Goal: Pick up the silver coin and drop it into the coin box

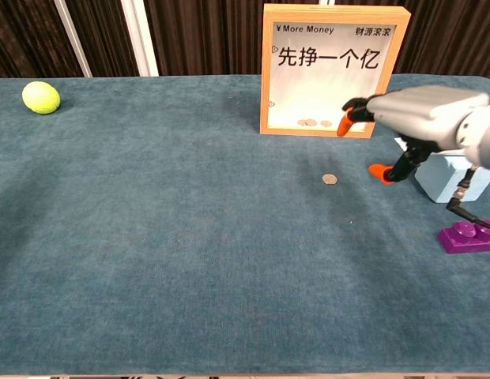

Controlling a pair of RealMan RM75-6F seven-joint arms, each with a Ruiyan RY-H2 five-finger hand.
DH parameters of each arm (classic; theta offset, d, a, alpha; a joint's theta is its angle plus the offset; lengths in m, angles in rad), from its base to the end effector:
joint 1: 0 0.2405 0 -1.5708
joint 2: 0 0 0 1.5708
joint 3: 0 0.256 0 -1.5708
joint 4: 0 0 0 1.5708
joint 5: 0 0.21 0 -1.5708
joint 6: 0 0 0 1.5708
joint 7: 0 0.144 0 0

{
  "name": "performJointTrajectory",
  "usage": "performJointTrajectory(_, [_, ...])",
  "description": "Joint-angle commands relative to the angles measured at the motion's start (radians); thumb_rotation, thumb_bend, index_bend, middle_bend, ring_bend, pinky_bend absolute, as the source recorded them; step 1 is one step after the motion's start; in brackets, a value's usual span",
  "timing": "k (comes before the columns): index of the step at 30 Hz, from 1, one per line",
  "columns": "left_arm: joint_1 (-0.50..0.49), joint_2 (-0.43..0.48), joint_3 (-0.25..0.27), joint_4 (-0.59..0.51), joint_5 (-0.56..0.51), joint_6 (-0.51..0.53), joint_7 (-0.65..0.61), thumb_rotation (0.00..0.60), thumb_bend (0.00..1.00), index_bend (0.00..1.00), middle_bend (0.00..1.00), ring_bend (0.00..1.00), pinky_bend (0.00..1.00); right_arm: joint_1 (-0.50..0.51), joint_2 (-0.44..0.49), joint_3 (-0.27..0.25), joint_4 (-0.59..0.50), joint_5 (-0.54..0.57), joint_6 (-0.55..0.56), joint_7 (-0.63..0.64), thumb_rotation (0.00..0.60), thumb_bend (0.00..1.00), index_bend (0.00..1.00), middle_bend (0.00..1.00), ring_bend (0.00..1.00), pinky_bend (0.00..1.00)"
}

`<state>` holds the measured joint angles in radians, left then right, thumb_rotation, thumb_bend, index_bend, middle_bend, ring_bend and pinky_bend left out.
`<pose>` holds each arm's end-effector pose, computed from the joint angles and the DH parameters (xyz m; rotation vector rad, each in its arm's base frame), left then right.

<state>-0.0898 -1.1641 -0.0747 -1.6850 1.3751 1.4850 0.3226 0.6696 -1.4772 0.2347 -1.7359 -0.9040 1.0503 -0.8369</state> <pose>-0.3062 0.1853 0.1471 -1.3530 -0.7995 -0.6991 -0.1410 -0.3196 0.0087 1.8402 -0.8005 0.7014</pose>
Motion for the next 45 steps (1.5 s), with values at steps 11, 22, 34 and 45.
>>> performJointTrajectory(11, [-0.001,0.005,0.002,-0.007,-0.009,-0.007,0.0,0.6,0.26,0.14,0.03,0.0,0.0,0.065,-0.088,-0.023,0.175,0.062,-0.017,0.037,0.6,0.49,0.32,0.0,0.0,0.0])
performJointTrajectory(22, [-0.003,0.008,0.0,-0.015,-0.03,-0.019,0.002,0.6,0.26,0.14,0.03,0.0,0.0,0.088,-0.135,-0.02,0.296,0.062,-0.029,0.106,0.6,0.49,0.37,0.0,0.0,0.0])
performJointTrajectory(34, [-0.004,0.009,0.002,-0.018,-0.035,-0.021,0.009,0.6,0.26,0.14,0.03,0.0,0.0,0.089,-0.197,-0.016,0.4,0.04,-0.046,0.225,0.6,0.49,0.39,0.0,0.0,0.0])
performJointTrajectory(45, [-0.005,0.011,0.003,-0.022,-0.041,-0.024,0.012,0.6,0.26,0.14,0.03,0.0,0.0,0.087,-0.239,-0.013,0.438,0.019,-0.04,0.276,0.6,0.49,0.39,0.0,0.0,0.0])
